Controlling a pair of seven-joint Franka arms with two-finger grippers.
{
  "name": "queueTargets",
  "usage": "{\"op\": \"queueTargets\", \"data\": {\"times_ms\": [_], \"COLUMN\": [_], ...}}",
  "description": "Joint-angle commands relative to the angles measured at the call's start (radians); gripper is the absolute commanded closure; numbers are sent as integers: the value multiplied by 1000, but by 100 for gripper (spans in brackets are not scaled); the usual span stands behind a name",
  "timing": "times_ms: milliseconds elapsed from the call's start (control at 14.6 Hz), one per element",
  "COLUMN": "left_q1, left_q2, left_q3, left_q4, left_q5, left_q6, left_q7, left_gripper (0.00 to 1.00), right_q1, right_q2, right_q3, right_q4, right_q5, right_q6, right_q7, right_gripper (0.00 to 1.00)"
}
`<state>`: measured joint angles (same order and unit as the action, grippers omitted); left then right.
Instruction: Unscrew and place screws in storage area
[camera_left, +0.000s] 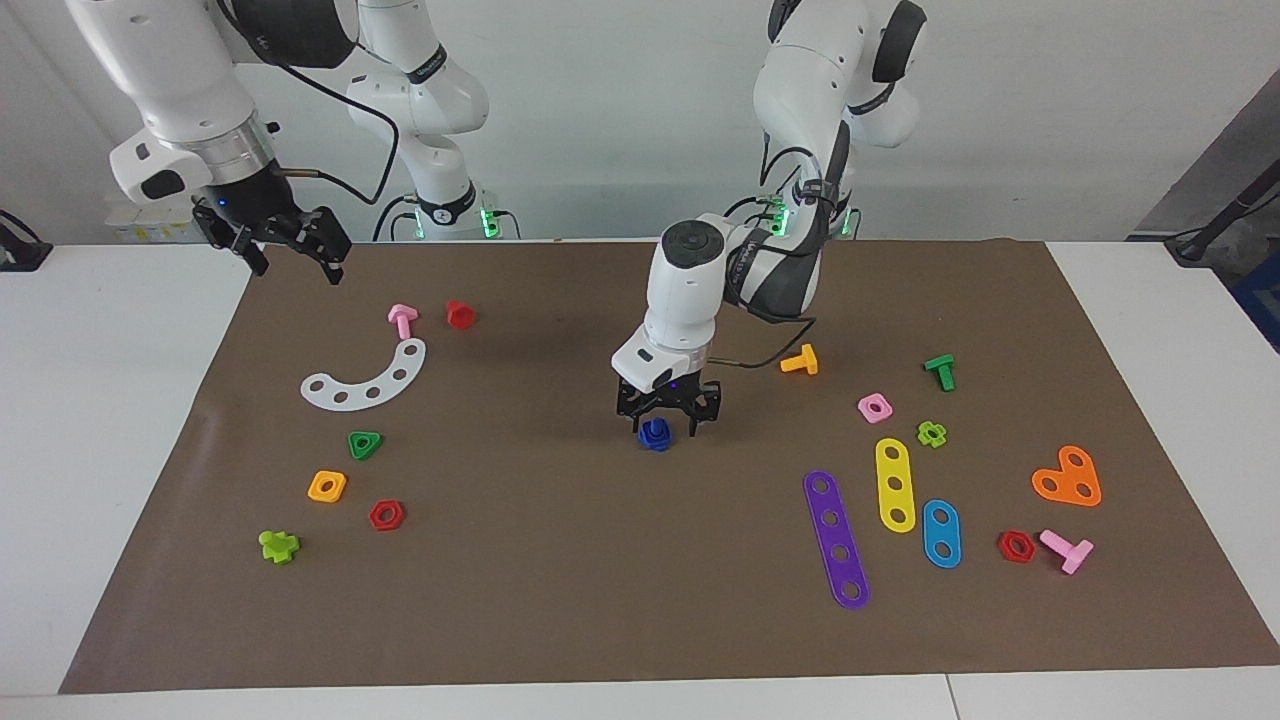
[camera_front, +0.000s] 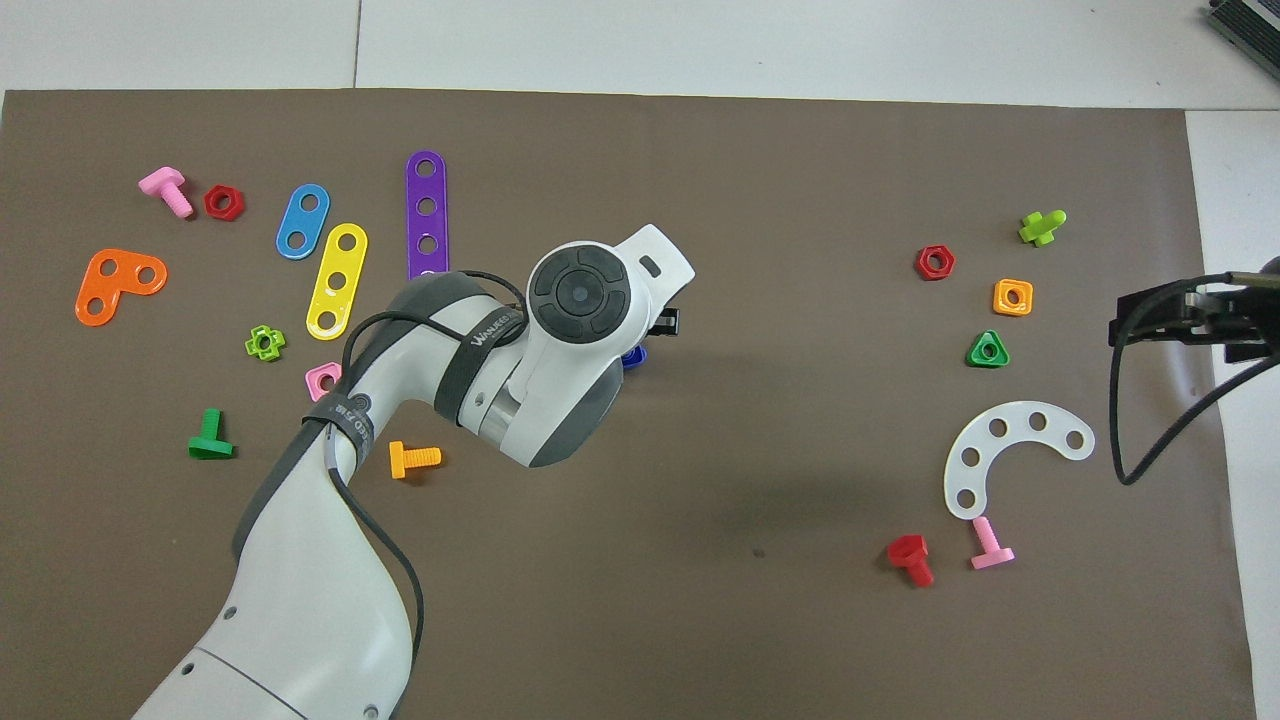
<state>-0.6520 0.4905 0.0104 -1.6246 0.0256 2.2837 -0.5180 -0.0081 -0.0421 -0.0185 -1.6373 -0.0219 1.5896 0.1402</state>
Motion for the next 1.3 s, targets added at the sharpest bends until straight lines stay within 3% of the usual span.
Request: {"op": "queueTargets", "data": {"times_ms": [0, 343, 1235], "left_q1": [-12, -14, -26], "left_q2": [14, 37, 36], "left_q3": [8, 8, 5], "left_q4": [-26, -32, -54], "left_q5": [31, 50, 46], "left_q6": [46, 59, 28], "left_q7": [-1, 4, 3], "left_gripper": [13, 13, 31], "right_q1": [-7, -7, -7], "right_q2": [-16, -16, -16], "right_q3": [3, 3, 3], "right_q4": [-21, -21, -21], "right_q5": [19, 19, 19], "right_q6": [17, 17, 17], "right_q7": [-11, -11, -11], "right_gripper": [0, 0, 0]}}
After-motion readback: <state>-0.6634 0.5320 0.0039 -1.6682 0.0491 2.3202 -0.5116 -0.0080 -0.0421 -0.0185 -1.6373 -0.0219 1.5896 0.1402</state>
